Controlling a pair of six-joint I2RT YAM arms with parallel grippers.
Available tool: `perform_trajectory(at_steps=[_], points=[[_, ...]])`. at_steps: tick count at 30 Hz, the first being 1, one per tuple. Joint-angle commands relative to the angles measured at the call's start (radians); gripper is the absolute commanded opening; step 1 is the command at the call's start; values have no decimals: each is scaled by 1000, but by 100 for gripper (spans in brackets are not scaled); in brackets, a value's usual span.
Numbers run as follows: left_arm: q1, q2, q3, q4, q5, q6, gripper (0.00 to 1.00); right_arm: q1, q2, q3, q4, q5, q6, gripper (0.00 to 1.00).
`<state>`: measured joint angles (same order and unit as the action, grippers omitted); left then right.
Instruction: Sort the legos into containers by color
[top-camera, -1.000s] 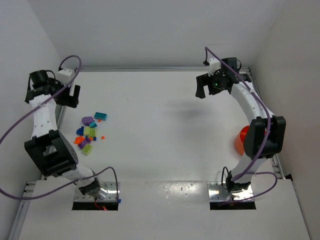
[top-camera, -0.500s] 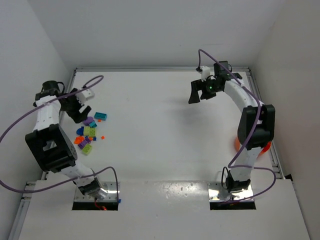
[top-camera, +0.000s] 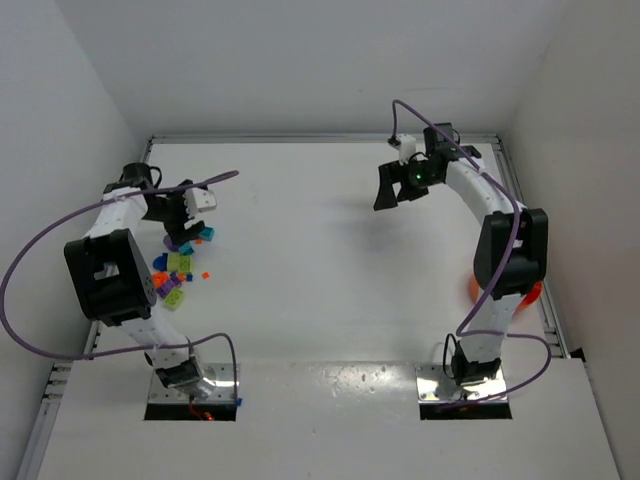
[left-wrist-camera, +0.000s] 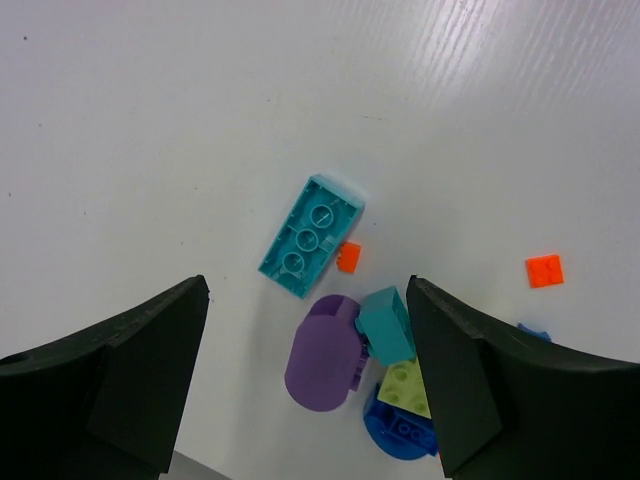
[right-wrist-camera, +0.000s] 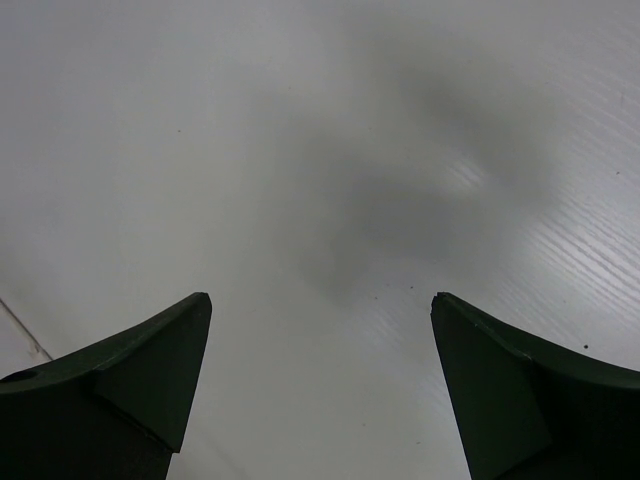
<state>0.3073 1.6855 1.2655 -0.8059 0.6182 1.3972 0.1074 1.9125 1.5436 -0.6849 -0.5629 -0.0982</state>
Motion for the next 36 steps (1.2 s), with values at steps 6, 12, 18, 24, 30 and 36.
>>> perform_trajectory(at_steps=[6, 12, 18, 24, 30, 36], points=[[-27, 101, 86, 36, 57, 186, 86, 15, 40, 66, -14, -34, -17, 91], [-36, 163, 115, 36, 57, 229, 85, 25, 51, 75, -24, -34, -26, 91], [-36, 198, 124, 36, 38, 253, 83, 25, 69, 93, -33, -34, -26, 91], [-27, 218, 124, 5, 20, 287, 83, 34, 79, 102, -42, -34, -35, 91], [-17, 240, 133, 5, 2, 298, 83, 34, 88, 102, -51, -25, -35, 91], [3, 275, 163, 5, -8, 307, 81, 43, 88, 102, -51, -25, -35, 91]])
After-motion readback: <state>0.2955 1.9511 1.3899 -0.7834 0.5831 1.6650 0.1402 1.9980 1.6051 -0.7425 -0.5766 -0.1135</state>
